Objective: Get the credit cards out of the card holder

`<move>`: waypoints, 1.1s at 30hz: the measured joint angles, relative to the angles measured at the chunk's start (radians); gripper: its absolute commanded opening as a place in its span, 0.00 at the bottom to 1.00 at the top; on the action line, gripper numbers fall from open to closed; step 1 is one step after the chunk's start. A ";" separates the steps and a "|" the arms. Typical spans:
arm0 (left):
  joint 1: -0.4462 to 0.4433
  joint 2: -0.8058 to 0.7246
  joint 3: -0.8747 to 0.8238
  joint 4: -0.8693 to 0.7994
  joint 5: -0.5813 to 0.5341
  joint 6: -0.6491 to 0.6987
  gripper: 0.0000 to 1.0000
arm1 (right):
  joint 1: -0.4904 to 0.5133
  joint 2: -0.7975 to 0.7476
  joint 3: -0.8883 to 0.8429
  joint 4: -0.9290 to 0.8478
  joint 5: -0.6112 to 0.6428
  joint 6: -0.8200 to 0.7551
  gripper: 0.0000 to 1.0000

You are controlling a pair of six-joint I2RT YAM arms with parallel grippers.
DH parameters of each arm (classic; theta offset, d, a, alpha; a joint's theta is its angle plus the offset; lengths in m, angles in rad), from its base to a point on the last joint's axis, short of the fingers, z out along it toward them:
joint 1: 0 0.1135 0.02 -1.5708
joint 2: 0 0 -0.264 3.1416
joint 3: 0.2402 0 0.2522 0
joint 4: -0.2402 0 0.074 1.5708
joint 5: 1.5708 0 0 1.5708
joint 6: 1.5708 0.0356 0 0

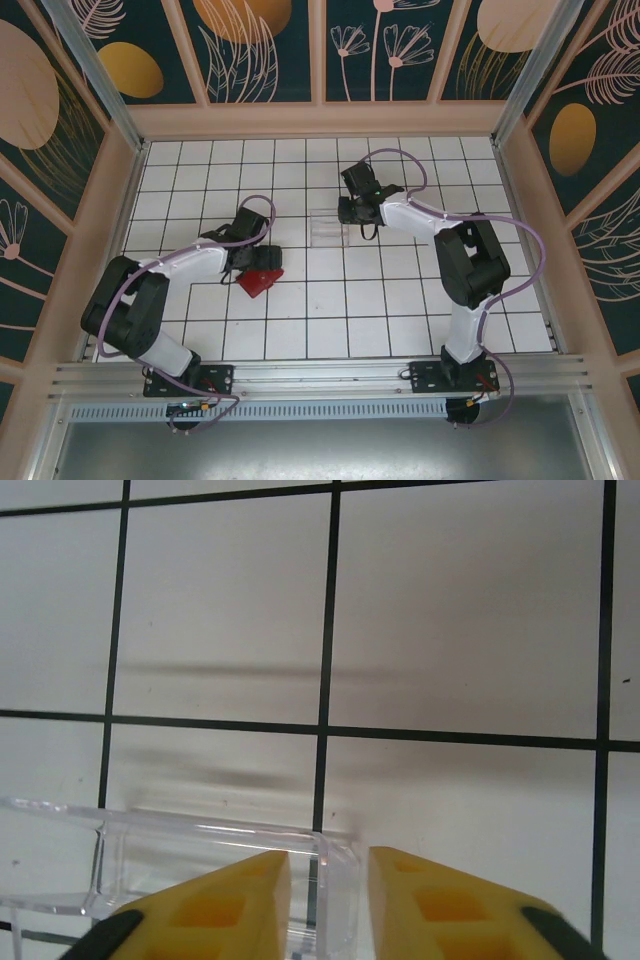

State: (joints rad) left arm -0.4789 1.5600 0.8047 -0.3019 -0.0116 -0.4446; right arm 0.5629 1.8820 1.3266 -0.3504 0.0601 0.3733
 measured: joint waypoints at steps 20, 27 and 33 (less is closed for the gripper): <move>-0.080 -0.138 -0.138 -0.024 0.266 -0.171 0.78 | 0.012 -0.306 -0.131 -0.043 -0.072 -0.010 0.41; -0.099 -0.202 -0.149 -0.024 0.256 -0.241 0.77 | 0.065 -0.342 -0.167 -0.036 -0.171 -0.127 0.41; -0.072 -0.270 -0.125 -0.020 0.179 -0.283 0.75 | 0.164 -0.329 -0.201 -0.018 -0.278 -0.389 0.41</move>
State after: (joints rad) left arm -0.5510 1.2903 0.6800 -0.3222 0.1673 -0.7277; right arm 0.7265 1.5528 1.1255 -0.3687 -0.2184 -0.0154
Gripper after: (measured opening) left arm 0.753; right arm 0.410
